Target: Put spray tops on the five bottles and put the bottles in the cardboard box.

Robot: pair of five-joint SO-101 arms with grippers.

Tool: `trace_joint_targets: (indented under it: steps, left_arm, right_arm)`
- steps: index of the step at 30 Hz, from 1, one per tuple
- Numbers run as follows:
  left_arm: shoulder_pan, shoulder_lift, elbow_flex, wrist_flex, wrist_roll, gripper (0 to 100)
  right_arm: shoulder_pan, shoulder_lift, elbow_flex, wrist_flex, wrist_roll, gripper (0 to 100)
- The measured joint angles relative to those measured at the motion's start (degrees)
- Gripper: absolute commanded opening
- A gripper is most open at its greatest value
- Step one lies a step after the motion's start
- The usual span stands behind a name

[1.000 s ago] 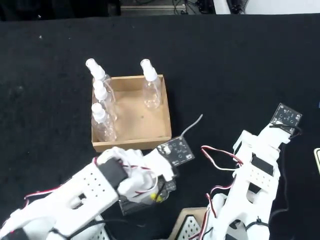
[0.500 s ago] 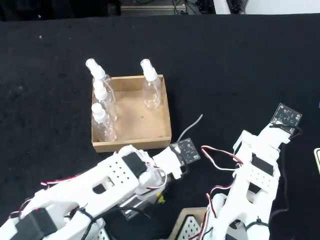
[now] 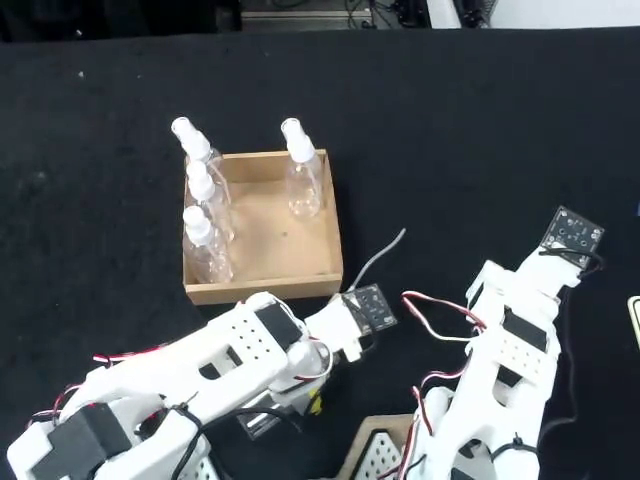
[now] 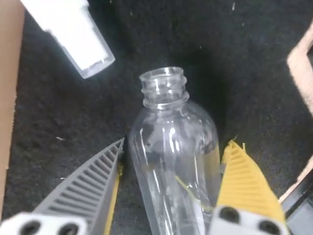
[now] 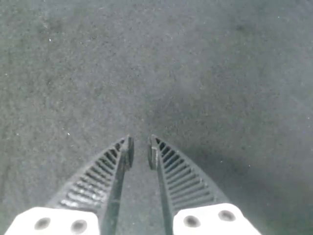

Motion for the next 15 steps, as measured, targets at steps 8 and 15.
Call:
trace_joint_targets:
  steps: [8,15]
  left_arm:
    - [0.00,0.00,0.00,0.00,0.00,20]
    - [0.00,0.00,0.00,0.00,0.00,11]
  right_arm:
    - [0.00,0.00,0.00,0.00,0.00,3.9]
    - [0.00,0.00,0.00,0.00,0.00,3.9]
